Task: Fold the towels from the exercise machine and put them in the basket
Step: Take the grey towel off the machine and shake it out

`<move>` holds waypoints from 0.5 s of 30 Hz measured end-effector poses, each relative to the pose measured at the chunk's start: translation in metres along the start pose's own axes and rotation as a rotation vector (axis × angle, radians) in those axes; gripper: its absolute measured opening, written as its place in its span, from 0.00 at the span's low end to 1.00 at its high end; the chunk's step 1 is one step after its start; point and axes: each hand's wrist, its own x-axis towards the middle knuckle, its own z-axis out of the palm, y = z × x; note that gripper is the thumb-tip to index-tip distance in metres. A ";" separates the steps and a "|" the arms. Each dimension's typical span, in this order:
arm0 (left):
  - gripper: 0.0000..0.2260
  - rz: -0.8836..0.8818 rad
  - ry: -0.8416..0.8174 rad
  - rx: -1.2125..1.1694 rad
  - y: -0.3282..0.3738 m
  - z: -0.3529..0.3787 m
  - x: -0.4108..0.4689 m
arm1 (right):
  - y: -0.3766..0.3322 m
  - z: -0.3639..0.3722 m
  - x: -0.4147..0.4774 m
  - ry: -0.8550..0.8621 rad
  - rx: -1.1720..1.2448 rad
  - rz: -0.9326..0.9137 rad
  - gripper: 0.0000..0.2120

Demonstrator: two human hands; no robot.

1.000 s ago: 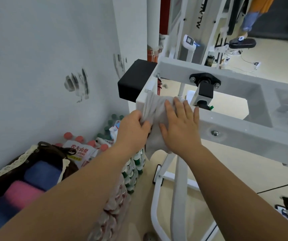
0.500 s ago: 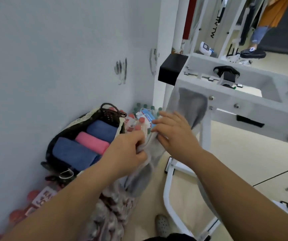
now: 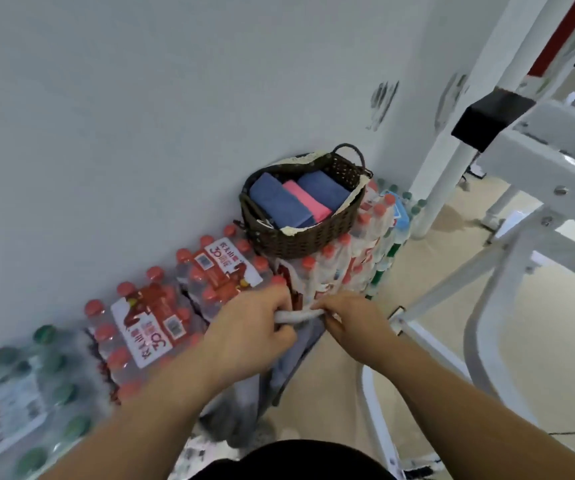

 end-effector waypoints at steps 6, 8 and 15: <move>0.07 -0.305 0.253 0.068 0.013 -0.007 -0.091 | -0.022 0.036 -0.016 -0.147 0.042 -0.166 0.11; 0.07 -0.348 0.332 0.064 0.018 -0.007 -0.122 | -0.027 0.048 -0.021 -0.151 0.046 -0.179 0.09; 0.04 -0.540 0.539 0.033 0.027 -0.015 -0.225 | -0.047 0.076 -0.043 -0.212 0.019 -0.215 0.07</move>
